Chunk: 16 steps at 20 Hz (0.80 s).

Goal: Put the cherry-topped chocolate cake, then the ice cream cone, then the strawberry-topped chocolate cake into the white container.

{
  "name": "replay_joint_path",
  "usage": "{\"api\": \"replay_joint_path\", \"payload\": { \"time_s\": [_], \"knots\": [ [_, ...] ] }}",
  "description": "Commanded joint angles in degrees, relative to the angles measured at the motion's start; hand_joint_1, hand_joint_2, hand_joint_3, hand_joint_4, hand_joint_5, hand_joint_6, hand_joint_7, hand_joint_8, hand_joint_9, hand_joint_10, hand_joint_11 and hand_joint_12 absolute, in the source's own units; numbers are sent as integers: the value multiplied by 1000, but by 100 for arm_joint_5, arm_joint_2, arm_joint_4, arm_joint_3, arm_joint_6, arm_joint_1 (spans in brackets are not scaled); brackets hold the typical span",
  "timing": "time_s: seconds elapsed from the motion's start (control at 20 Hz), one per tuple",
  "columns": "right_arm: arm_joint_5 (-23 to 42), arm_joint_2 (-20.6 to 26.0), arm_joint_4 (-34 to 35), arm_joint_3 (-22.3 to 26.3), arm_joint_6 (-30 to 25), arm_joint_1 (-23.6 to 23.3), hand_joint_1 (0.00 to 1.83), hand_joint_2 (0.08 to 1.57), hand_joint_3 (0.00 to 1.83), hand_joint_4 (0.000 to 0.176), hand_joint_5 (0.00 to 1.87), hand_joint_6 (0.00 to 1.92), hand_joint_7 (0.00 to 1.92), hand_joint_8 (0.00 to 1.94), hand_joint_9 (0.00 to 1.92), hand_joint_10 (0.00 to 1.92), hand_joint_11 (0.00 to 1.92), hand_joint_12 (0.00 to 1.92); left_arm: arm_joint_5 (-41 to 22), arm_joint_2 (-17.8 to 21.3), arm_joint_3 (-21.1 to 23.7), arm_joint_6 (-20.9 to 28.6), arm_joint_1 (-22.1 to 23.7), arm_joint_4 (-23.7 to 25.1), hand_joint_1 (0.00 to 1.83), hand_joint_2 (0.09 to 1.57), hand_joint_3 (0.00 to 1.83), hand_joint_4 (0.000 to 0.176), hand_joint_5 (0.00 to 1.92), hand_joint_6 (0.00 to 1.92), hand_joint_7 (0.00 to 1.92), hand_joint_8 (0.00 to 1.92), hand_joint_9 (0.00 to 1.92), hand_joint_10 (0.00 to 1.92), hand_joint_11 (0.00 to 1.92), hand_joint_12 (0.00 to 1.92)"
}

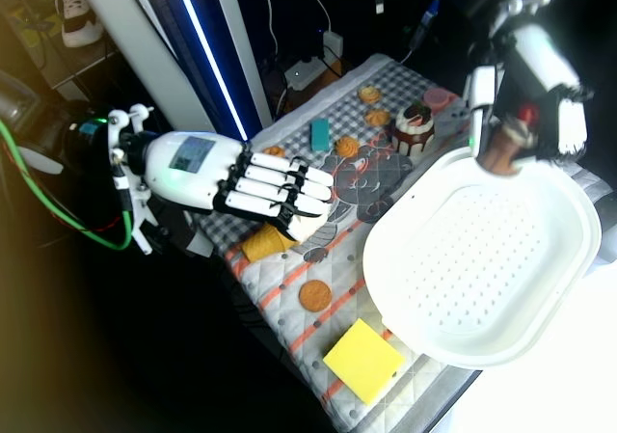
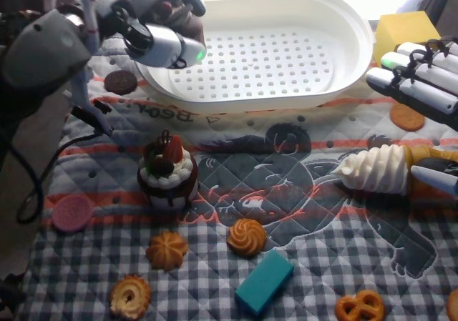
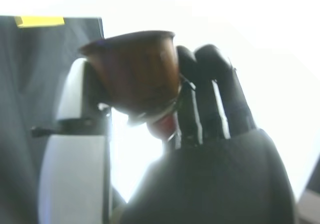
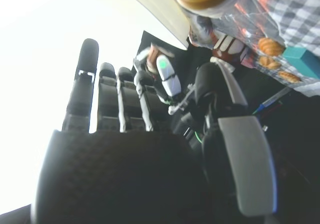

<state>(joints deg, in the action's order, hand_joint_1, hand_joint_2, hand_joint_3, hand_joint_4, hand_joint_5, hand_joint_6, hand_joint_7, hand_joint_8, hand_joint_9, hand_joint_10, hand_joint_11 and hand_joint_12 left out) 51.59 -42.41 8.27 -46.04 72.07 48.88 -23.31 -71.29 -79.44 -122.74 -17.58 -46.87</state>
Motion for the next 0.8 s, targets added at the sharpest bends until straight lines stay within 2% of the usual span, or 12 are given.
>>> {"api": "replay_joint_path", "payload": {
  "time_s": [0.0, 0.05, 0.15, 0.25, 0.3, 0.45, 0.5, 0.55, 0.6, 0.65, 0.7, 0.75],
  "knots": [
    [697, 23, -9, -25, 13, -31, 500, 1361, 1, 0, 0, 0, 0, 0, 0, 0, 0, 863, -422, -29, -44, -216, 100, -26, 1034, 1111, 0, 0, 214, 684, 256, 591, 120, 1105, 7, 1732],
    [697, 15, -9, -29, 13, -31, 480, 1362, 2, 0, 0, 0, 0, 0, 0, 0, 0, 865, -389, -89, -76, -370, 92, -128, 831, 1029, 0, 2, 230, 313, 229, 217, 33, 864, 0, 1646],
    [698, 15, -8, -28, 1, -31, 470, 1363, 1, 0, 0, 0, 0, 0, 0, 0, 0, 900, -307, -163, -124, -382, 63, -157, 760, 1041, 0, 12, 225, 198, 221, 107, 15, 758, 0, 1574],
    [699, 11, -8, -28, -6, -31, 501, 1357, 0, 0, 0, 0, 0, 0, 0, 0, 0, 907, -268, -218, -165, -382, 29, -178, 809, 1105, 3, 68, 139, 48, 79, 7, 25, 104, 0, 857],
    [699, 7, -8, -28, -6, -31, 483, 1356, 0, 0, 0, 0, 0, 0, 2, 1, 0, 915, -259, -221, -165, -382, 16, -190, 749, 1089, 0, 110, 81, 15, 15, 1, 4, 20, 0, 524],
    [700, 7, -7, -28, -32, -24, 472, 1350, 0, 0, 0, 0, 0, 0, 19, 8, 0, 1000, -294, -202, -112, -382, -22, -181, 495, 1008, 0, 134, 20, 1, 0, 0, 0, 0, 0, 145],
    [700, 7, -7, -28, -40, -23, 472, 1350, 0, 0, 0, 0, 0, 0, 19, 8, 0, 1000, -342, -166, -59, -382, -42, -161, 495, 1008, 0, 134, 20, 1, 0, 0, 0, 0, 0, 145],
    [700, 7, -8, -28, -57, -23, 565, 1308, 0, 0, 0, 0, 0, 0, 50, 22, 0, 1227, -461, -75, 69, -336, -72, -52, 552, 967, 0, 152, 0, 3, 0, 0, 0, 0, 0, 439],
    [699, 8, -10, -28, -93, -22, 570, 1295, 0, 0, 0, 0, 0, 0, 48, 24, 0, 1287, -560, 27, 195, -204, -99, 107, 634, 982, 0, 148, 0, 0, 0, 0, 0, 0, 0, 130],
    [699, 12, -14, -35, -157, -12, 593, 1271, 0, 0, 0, 0, 0, 0, 9, 4, 0, 1166, -668, 156, 326, 112, -136, 363, 734, 1122, 24, 102, 0, 0, 0, 0, 0, 0, 0, 189],
    [697, 12, -24, -53, -252, 4, 612, 1262, 0, 0, 0, 0, 0, 0, 1, 0, 0, 1067, -761, 293, 435, 541, -185, 648, 826, 1216, 33, 116, 0, 0, 0, 0, 0, 0, 0, 333],
    [697, 12, -60, -85, -402, 28, 669, 1240, 0, 0, 0, 0, 0, 0, 2, 1, 0, 1039, -879, 431, 540, 990, -231, 931, 974, 1300, 41, 93, 0, 0, 0, 0, 0, 0, 0, 166]
  ]
}}
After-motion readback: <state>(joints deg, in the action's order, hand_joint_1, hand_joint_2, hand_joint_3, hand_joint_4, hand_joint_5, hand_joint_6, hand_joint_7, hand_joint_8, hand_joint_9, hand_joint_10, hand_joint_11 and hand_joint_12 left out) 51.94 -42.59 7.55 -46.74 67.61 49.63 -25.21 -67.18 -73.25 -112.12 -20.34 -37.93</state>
